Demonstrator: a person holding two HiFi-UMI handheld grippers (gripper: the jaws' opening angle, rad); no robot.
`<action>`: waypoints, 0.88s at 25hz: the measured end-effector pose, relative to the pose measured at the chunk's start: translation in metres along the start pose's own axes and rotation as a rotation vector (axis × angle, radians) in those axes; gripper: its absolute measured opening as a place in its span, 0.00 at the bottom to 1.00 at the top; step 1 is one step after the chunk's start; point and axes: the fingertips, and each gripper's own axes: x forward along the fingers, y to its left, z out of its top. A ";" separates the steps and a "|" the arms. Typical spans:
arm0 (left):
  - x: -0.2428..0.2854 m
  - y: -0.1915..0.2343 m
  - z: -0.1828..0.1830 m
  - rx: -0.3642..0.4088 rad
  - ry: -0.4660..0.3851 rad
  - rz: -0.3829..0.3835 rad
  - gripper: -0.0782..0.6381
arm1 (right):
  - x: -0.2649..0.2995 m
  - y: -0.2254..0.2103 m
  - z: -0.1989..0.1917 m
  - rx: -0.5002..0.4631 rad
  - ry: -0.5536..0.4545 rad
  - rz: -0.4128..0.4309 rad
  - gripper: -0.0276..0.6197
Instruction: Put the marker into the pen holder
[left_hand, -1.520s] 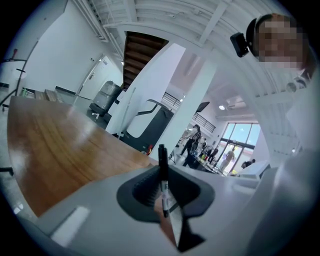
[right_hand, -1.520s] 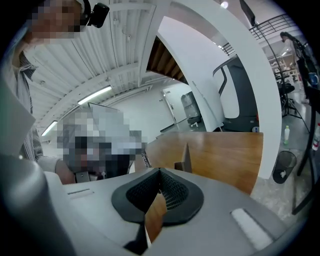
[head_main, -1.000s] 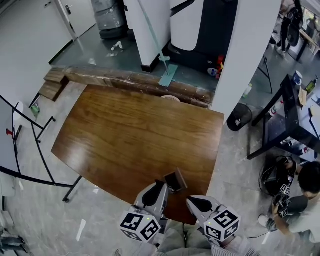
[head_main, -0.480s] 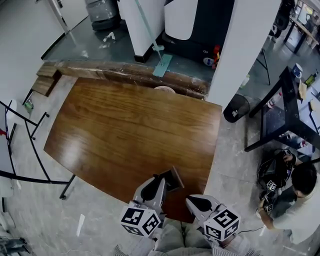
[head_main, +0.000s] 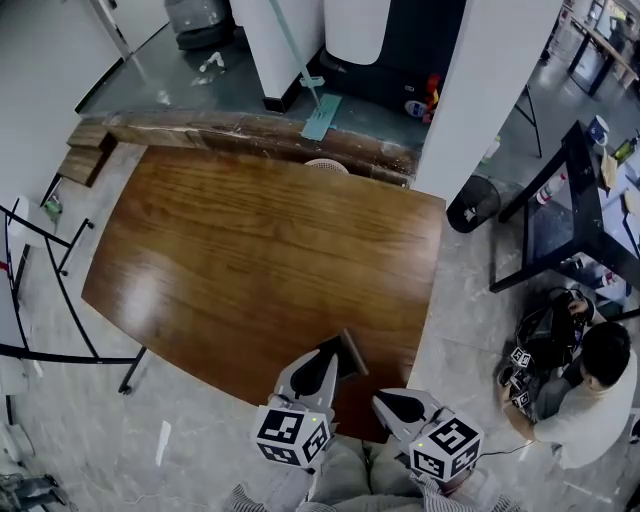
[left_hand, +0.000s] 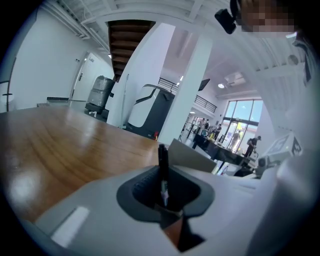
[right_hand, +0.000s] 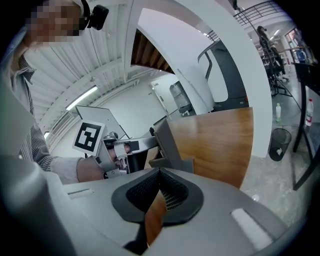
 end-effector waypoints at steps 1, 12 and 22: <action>0.001 0.000 -0.002 0.010 0.008 0.004 0.18 | -0.001 0.000 -0.001 0.003 0.001 -0.001 0.04; 0.010 -0.001 -0.018 0.081 0.067 0.027 0.18 | -0.005 -0.001 -0.005 0.009 -0.003 0.001 0.04; 0.018 -0.006 -0.016 0.085 0.102 0.034 0.18 | -0.011 -0.002 -0.005 0.011 -0.007 0.003 0.04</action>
